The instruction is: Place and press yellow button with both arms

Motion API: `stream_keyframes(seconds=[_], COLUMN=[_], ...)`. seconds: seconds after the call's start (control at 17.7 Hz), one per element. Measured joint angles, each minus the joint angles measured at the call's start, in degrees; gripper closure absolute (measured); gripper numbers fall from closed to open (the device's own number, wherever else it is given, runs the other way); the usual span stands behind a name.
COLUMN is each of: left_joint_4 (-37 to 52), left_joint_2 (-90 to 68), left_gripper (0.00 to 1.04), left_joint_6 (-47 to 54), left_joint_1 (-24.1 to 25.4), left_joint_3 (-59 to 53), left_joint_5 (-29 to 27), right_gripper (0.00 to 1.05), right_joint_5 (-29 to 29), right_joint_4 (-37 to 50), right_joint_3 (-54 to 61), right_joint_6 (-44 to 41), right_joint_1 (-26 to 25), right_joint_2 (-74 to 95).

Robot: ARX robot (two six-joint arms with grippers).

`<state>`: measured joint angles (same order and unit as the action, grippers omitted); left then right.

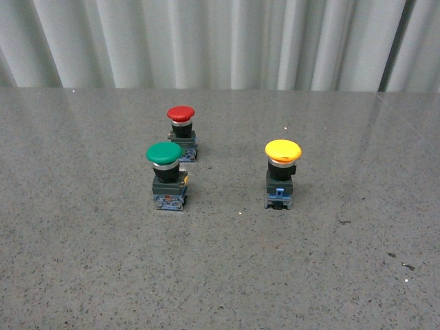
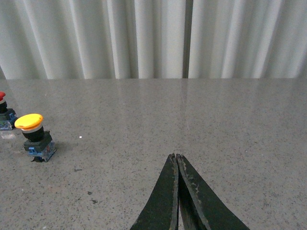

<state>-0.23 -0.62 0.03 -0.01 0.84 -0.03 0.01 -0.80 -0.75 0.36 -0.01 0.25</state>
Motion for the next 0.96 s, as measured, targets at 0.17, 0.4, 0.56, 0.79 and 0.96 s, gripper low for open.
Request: stream_keyframes(seconds=[0.17, 0.4, 0.56, 0.79, 0.96], left_joint_4=[0.0, 0.0, 0.0, 0.0, 0.0], left_joint_2=[0.0, 0.0, 0.0, 0.0, 0.0], left_gripper=[0.07, 0.07, 0.07, 0.07, 0.07], left_joint_6=[0.0, 0.0, 0.0, 0.0, 0.0], left_joint_1=[0.0, 0.0, 0.0, 0.0, 0.0], left_joint_3=[0.0, 0.0, 0.0, 0.0, 0.0], left_joint_5=[0.0, 0.0, 0.0, 0.0, 0.0], right_gripper=[1.03, 0.68, 0.37, 0.05, 0.06], right_joint_5=[0.0, 0.0, 0.0, 0.0, 0.0], right_joint_4=[0.5, 0.5, 0.5, 0.5, 0.5], right_joint_3=[0.0, 0.0, 0.0, 0.0, 0.0], right_joint_6=[0.0, 0.0, 0.0, 0.0, 0.0], right_joint_1=[0.0, 0.0, 0.0, 0.0, 0.0], right_joint_2=[0.0, 0.0, 0.0, 0.0, 0.0])
